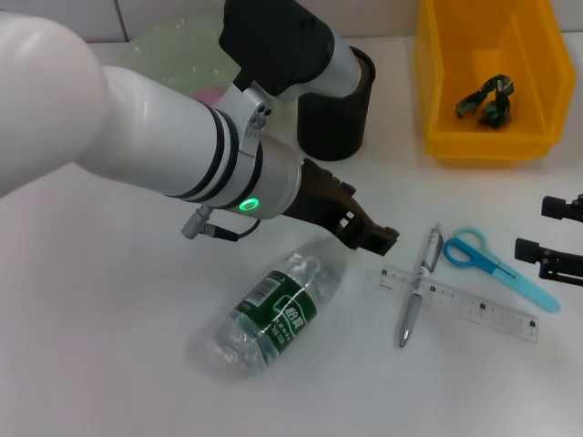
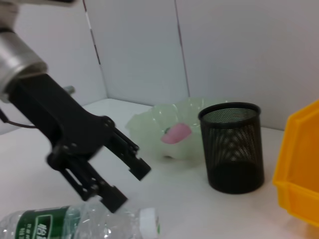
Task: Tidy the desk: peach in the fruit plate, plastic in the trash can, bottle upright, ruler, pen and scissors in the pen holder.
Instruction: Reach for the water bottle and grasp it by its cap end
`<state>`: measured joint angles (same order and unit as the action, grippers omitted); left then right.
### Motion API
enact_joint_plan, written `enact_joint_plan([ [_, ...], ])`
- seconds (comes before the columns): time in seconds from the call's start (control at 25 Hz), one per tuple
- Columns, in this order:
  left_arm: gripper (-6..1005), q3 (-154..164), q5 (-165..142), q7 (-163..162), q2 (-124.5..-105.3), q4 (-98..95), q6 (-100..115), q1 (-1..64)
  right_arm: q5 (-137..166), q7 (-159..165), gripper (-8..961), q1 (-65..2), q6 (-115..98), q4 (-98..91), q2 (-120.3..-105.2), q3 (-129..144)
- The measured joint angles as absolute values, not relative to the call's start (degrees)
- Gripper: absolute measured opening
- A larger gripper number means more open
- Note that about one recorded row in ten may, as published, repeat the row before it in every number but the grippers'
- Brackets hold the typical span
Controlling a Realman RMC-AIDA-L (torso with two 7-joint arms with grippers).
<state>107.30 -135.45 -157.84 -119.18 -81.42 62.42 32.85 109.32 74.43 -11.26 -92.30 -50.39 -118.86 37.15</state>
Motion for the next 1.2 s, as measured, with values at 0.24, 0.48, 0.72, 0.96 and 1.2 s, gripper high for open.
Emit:
enact_joint_plan([
  [0.24, 709, 108.28, -135.79, -157.75, -119.18, -74.19, 59.91, 35.87, 109.59, 72.97, 794, -11.41, -93.09, -49.08, -118.91, 39.19],
  [0.48, 705, 108.34, -135.81, -157.67, -119.18, -72.38, 59.30, 36.57, 110.82, 72.90, 794, -11.76, -93.38, -48.56, -119.00, 40.27],
  [0.72, 702, 109.14, -135.73, -157.66, -119.18, -69.40, 57.76, 37.82, 110.88, 72.89, 794, -12.28, -93.22, -47.66, -119.01, 40.30],
  [0.96, 698, 109.62, -135.52, -157.63, -119.18, -66.15, 55.71, 39.17, 110.92, 72.88, 793, -12.89, -93.07, -46.72, -118.96, 40.34],
  [1.2, 694, 110.42, -134.85, -157.62, -119.18, -63.40, 55.05, 40.83, 110.92, 72.90, 793, -12.97, -92.99, -46.66, -118.91, 40.28],
])
